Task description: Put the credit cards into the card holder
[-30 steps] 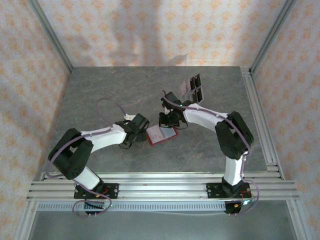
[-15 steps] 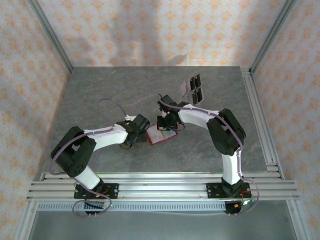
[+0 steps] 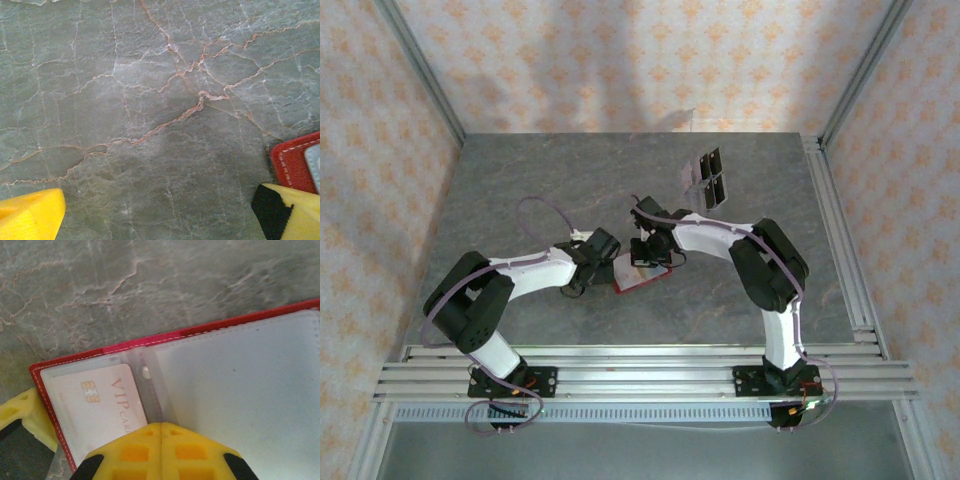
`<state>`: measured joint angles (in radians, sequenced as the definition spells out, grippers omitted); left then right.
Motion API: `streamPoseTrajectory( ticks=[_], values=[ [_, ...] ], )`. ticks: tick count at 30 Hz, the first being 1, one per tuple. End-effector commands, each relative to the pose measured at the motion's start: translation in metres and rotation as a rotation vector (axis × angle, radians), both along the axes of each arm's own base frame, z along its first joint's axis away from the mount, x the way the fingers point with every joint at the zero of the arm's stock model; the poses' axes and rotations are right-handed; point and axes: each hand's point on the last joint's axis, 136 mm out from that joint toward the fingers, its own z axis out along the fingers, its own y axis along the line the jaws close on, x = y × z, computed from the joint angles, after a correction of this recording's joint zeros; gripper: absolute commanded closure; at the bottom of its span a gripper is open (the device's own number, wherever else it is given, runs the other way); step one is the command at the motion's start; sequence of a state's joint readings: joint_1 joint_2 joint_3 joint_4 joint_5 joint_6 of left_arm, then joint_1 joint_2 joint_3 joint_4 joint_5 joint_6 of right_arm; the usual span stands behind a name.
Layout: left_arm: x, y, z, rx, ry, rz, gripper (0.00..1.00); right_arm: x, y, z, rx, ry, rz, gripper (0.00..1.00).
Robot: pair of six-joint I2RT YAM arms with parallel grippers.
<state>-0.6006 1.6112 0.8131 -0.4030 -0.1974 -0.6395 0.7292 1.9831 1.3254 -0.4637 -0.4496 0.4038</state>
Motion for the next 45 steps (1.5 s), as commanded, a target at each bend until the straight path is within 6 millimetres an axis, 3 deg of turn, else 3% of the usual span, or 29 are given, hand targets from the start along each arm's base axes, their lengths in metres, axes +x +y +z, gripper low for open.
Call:
streamPoseTrajectory(
  ticks=[1, 4, 8, 14, 17, 23, 31, 39, 45],
  values=[
    [0.001, 0.000, -0.008, 0.009, 0.015, 0.010, 0.00, -0.013, 0.006, -0.012, 0.004, 0.038, 0.003, 0.98],
    [0.000, 0.000, -0.010, 0.010, 0.019, 0.009, 0.00, -0.014, 0.009, -0.011, 0.018, 0.041, 0.000, 0.99],
    [-0.002, 0.003, -0.007, 0.020, 0.017, 0.010, 0.00, -0.008, 0.011, 0.005, 0.029, 0.009, -0.002, 0.98],
    [-0.005, 0.010, 0.012, 0.023, -0.016, 0.014, 0.00, 0.002, 0.006, 0.036, 0.053, -0.047, -0.014, 0.94],
    [-0.006, 0.007, 0.022, -0.003, -0.034, 0.012, 0.00, 0.008, -0.005, 0.040, 0.044, -0.064, -0.031, 0.93],
    [0.003, -0.010, 0.033, -0.032, -0.045, -0.023, 0.00, 0.015, -0.024, 0.024, 0.013, -0.042, -0.060, 0.93],
    [0.009, -0.036, 0.024, -0.017, -0.036, -0.061, 0.00, 0.016, -0.052, -0.004, -0.037, -0.019, -0.112, 0.94],
    [-0.001, -0.023, 0.001, 0.053, 0.009, -0.043, 0.00, 0.006, -0.065, -0.009, -0.041, -0.010, -0.138, 0.95],
    [0.000, -0.012, -0.003, 0.095, 0.020, -0.038, 0.00, 0.000, -0.070, -0.012, -0.036, -0.001, -0.174, 0.95]
  ],
)
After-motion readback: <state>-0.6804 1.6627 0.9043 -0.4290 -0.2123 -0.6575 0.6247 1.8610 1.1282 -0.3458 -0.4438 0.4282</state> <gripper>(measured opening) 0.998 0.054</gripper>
